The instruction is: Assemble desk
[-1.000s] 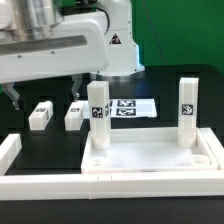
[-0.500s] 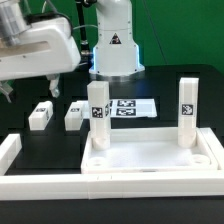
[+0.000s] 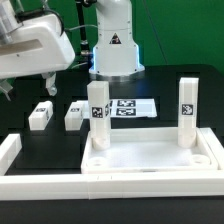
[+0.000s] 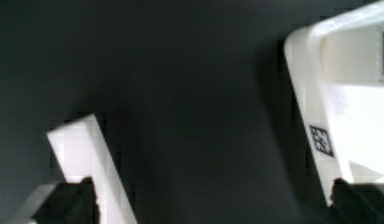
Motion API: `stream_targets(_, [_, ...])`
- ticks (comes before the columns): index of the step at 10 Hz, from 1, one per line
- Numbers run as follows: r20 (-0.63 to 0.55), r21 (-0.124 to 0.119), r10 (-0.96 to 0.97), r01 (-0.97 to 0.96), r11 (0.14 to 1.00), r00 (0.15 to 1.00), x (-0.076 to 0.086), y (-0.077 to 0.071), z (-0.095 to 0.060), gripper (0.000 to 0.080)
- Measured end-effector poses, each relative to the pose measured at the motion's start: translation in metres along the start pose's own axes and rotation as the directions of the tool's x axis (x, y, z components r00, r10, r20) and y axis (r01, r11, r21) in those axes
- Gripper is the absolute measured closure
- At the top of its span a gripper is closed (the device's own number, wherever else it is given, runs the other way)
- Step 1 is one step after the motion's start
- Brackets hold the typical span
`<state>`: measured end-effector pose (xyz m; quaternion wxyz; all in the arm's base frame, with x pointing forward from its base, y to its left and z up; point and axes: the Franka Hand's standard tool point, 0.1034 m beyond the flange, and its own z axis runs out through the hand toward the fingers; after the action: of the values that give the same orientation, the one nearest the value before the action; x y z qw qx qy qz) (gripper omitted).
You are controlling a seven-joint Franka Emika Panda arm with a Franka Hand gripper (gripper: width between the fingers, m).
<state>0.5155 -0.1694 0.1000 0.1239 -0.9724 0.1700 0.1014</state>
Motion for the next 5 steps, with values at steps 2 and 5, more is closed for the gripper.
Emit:
stream_targets(2, [0.193,0.050,0.017,-0.027,0.998,0.981,-0.031,0.009,0.023,0.0150])
stream_targets(5, [0.412,0.082,0.015,-0.053,0.995,0.911,-0.049,0.000,0.032,0.0150])
